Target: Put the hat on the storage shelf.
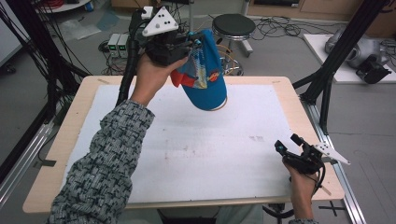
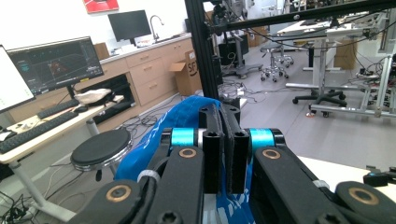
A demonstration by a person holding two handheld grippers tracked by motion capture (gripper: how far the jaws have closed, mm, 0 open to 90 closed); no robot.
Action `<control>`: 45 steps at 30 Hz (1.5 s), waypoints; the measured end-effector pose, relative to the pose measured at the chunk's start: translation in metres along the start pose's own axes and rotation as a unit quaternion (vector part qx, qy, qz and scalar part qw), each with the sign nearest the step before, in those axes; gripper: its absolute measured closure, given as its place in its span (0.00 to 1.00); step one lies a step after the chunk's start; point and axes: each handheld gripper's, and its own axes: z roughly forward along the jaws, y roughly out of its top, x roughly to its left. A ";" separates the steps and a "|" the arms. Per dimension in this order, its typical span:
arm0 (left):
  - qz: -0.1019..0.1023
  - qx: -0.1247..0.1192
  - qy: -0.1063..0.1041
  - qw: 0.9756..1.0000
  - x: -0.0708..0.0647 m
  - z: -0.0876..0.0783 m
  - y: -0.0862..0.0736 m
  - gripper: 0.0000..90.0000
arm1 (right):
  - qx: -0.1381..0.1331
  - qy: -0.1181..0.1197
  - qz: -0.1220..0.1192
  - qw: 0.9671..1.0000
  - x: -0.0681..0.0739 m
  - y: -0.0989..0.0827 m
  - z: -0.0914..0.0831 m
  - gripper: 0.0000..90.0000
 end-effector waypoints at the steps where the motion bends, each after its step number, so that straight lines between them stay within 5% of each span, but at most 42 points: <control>1: 0.000 0.000 0.000 1.000 0.000 0.000 0.000 0.97 | 0.001 0.001 0.002 1.000 0.000 0.000 -0.001 0.07; 17: -0.005 -0.011 -0.016 1.000 0.007 0.038 0.009 0.97 | 0.001 -0.006 0.004 1.000 -0.004 -0.001 -0.009 0.07; 45: -0.021 0.008 -0.004 1.000 0.042 0.094 -0.024 0.97 | 0.006 -0.010 0.007 1.000 -0.007 -0.002 -0.015 0.07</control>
